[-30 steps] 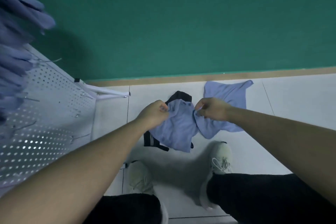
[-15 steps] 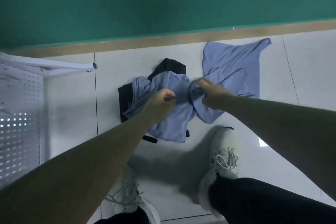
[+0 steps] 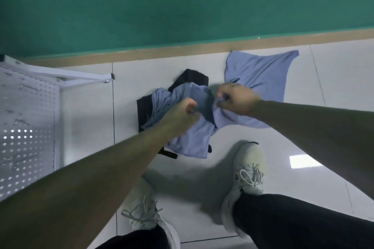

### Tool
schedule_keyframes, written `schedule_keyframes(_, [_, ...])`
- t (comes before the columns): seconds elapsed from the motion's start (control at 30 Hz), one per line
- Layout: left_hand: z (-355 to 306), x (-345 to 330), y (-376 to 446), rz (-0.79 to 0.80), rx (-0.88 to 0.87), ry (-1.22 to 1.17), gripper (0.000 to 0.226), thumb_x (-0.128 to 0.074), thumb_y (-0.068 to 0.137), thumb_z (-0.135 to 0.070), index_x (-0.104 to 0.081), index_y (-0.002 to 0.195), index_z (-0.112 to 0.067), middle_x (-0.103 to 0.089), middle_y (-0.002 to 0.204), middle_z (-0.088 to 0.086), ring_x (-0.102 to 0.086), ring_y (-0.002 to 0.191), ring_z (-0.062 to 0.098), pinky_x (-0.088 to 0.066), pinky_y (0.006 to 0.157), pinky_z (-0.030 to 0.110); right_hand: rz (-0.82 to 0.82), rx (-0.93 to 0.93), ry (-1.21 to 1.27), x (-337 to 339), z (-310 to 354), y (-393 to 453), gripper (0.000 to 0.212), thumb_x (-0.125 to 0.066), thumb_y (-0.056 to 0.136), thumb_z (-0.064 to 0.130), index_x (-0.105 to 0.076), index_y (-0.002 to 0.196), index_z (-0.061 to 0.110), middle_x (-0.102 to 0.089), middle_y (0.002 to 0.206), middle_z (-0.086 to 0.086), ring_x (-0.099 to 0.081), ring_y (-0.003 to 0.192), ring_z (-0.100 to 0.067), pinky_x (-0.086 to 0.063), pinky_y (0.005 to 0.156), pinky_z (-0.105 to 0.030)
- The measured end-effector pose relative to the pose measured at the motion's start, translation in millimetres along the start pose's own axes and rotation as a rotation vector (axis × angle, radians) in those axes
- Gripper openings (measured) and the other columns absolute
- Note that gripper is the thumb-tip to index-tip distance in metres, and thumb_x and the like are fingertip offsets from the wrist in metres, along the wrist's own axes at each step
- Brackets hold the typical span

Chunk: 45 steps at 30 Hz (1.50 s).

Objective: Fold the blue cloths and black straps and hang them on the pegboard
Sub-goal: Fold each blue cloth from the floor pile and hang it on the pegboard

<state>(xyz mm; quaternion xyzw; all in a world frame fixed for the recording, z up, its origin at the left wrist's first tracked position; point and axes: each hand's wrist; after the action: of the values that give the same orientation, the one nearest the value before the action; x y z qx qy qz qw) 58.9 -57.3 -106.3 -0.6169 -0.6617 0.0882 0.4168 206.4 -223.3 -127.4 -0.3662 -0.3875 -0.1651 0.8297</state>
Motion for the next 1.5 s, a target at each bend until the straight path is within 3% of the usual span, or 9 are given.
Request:
schedule_keyframes(0.1, [-25.7, 21.6, -23.2, -0.033, -0.065, -0.105, 0.029, -0.063, 0.094, -0.018, -0.051, 0.120, -0.022, -0.062, 0.120, 0.006, -0.061, 0.106, 0.023, -0.050, 0.094, 0.040, -0.023, 0.008, 0.045, 41.3, 26.8, -21.0, 0.011, -0.053, 0.096, 0.028, -0.048, 0.103, 0.021, -0.063, 0.096, -0.003, -0.058, 0.086, -0.031, -0.046, 0.077, -0.037])
schedule_keyframes(0.23, [-55.8, 47.6, -64.2, -0.109, -0.129, -0.107, 0.060, -0.070, 0.090, -0.024, -0.040, 0.142, -0.025, -0.051, 0.133, -0.003, -0.052, 0.111, 0.014, -0.040, 0.090, 0.026, -0.122, 0.062, 0.165, 87.4, 67.2, -58.5, 0.015, -0.055, 0.093, 0.030, -0.041, 0.093, 0.025, -0.063, 0.085, -0.005, -0.058, 0.080, -0.032, -0.051, 0.079, -0.047])
schedule_keyframes(0.4, [-81.3, 74.1, -121.7, -0.243, -0.220, -0.213, 0.067, -0.071, 0.090, -0.019, -0.036, 0.147, -0.027, -0.043, 0.148, -0.006, -0.058, 0.119, 0.026, -0.039, 0.090, 0.024, -0.322, 0.184, 0.373, 134.7, 115.8, -111.1, 0.026, -0.063, 0.091, 0.018, -0.040, 0.083, 0.027, -0.054, 0.073, 0.001, -0.045, 0.066, -0.021, -0.044, 0.067, -0.038])
schedule_keyframes(0.67, [-105.7, 94.5, -214.1, -0.352, -0.239, -0.423, 0.065, -0.067, 0.095, -0.027, -0.033, 0.150, -0.035, -0.043, 0.145, -0.013, -0.060, 0.106, 0.002, -0.041, 0.076, 0.012, -0.399, 0.354, 0.696, 169.8, 179.3, -189.5, 0.024, -0.055, 0.091, 0.007, -0.040, 0.079, 0.022, -0.039, 0.069, 0.008, -0.035, 0.063, -0.006, -0.031, 0.061, -0.022])
schedule_keyframes(0.8, [-113.0, 87.2, -246.8, -0.315, -0.251, -0.526, 0.025, -0.065, 0.097, -0.021, -0.062, 0.122, -0.027, -0.070, 0.119, -0.007, -0.064, 0.102, 0.006, -0.046, 0.072, 0.009, -0.349, 0.410, 0.808, 169.8, 208.2, -227.9, 0.034, -0.047, 0.099, -0.007, -0.037, 0.079, 0.018, -0.035, 0.069, 0.003, -0.031, 0.058, -0.002, -0.027, 0.055, -0.018])
schedule_keyframes(0.97, [-117.2, 79.1, -272.0, -0.312, -0.294, -0.608, 0.005, -0.062, 0.098, -0.018, -0.062, 0.100, -0.022, -0.075, 0.104, 0.005, -0.069, 0.102, 0.025, -0.053, 0.095, 0.045, -0.434, 0.332, 0.955, 164.5, 227.4, -256.2, 0.029, -0.047, 0.100, -0.002, -0.037, 0.083, 0.020, -0.036, 0.069, 0.002, -0.033, 0.059, -0.006, -0.030, 0.054, -0.019])
schedule_keyframes(1.13, [-120.0, 81.2, -295.6, -0.526, -0.391, -0.660, 0.020, -0.059, 0.097, -0.012, -0.053, 0.089, -0.029, -0.057, 0.068, -0.006, -0.047, 0.062, 0.011, -0.036, 0.057, 0.029, -0.399, 0.212, 0.817, 162.3, 214.4, -266.3, 0.032, -0.046, 0.094, -0.005, -0.046, 0.106, 0.025, -0.046, 0.069, 0.000, -0.040, 0.061, -0.016, -0.032, 0.058, -0.027])
schedule_keyframes(1.33, [-119.8, 78.2, -308.4, -0.597, -0.528, -0.454, 0.037, -0.062, 0.088, -0.010, -0.058, 0.081, -0.046, -0.063, 0.085, -0.021, -0.057, 0.077, 0.009, -0.045, 0.070, 0.022, -0.151, 0.307, 0.822, 155.9, 225.7, -278.2, 0.022, -0.064, 0.096, 0.011, -0.062, 0.116, 0.018, -0.060, 0.089, 0.007, -0.057, 0.082, -0.006, -0.045, 0.069, -0.009])
schedule_keyframes(1.5, [-123.8, 82.9, -307.9, -0.659, -0.611, -0.389, 0.042, -0.070, 0.088, -0.009, -0.063, 0.084, -0.049, -0.060, 0.100, -0.012, -0.060, 0.078, 0.017, -0.047, 0.071, 0.021, -0.190, 0.422, 0.878, 153.7, 236.4, -273.6, 0.006, -0.068, 0.095, 0.014, -0.064, 0.090, 0.013, -0.062, 0.069, 0.014, -0.055, 0.062, -0.005, -0.044, 0.059, -0.018])
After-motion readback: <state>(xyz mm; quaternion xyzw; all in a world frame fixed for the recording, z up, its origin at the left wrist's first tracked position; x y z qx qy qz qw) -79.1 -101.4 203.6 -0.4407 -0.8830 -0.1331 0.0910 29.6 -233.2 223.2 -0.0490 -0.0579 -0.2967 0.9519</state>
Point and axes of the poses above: each hand's wrist, its own y-axis towards the middle knuckle, its own x-axis out of the back of the hand, z = x × y
